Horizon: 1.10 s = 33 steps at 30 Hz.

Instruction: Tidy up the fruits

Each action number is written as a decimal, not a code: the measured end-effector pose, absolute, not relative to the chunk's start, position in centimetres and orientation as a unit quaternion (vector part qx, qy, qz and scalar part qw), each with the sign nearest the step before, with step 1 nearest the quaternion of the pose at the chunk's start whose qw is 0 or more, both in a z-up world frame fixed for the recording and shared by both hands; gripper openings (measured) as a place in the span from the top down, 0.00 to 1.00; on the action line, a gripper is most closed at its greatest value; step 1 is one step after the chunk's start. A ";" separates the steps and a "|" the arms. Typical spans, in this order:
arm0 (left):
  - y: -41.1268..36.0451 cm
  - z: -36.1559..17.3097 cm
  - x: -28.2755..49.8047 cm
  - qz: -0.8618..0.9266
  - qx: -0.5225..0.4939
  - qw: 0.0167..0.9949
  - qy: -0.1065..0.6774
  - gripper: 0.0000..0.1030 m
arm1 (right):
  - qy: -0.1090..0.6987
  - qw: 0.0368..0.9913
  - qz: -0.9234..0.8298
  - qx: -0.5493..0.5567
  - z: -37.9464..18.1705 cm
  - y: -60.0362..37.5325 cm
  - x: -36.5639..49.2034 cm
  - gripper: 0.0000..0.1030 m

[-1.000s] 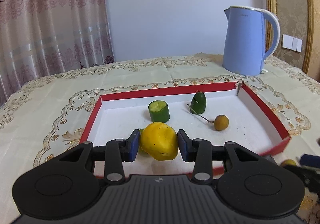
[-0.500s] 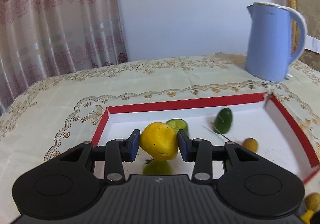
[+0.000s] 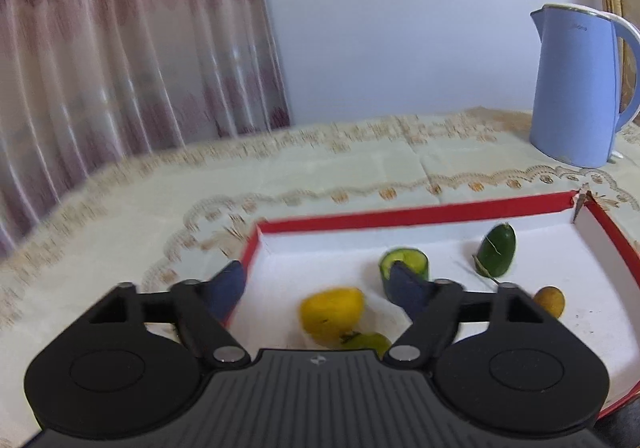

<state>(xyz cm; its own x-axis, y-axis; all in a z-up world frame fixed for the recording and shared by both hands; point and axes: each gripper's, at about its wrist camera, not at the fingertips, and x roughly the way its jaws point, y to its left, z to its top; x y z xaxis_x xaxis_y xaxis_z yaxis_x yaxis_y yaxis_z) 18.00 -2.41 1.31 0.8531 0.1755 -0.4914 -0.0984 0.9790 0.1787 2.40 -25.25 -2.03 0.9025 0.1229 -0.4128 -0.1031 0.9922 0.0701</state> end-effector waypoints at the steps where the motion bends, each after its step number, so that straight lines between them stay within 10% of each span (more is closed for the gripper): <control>1: -2.6 1.6 17.5 0.077 0.084 0.960 0.257 0.20 | 0.213 0.975 0.055 0.018 -2.0 -25.2 2.4 0.08; 9: -1.1 2.2 11.2 0.126 0.028 0.973 0.189 0.15 | 0.244 0.967 0.069 0.002 -2.7 -24.7 3.2 0.49; 33: -0.3 0.7 10.6 0.155 0.046 0.971 0.174 0.14 | 0.312 0.933 0.161 0.077 -3.0 -25.4 5.4 0.78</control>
<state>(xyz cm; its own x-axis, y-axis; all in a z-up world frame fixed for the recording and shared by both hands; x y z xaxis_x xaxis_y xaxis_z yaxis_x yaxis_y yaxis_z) 10.65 -0.29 0.72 0.8916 0.3169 -0.3236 -0.2849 0.9478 0.1431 5.36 -25.39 -2.96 0.7527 0.3490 -0.5582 -0.2531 0.9361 0.2441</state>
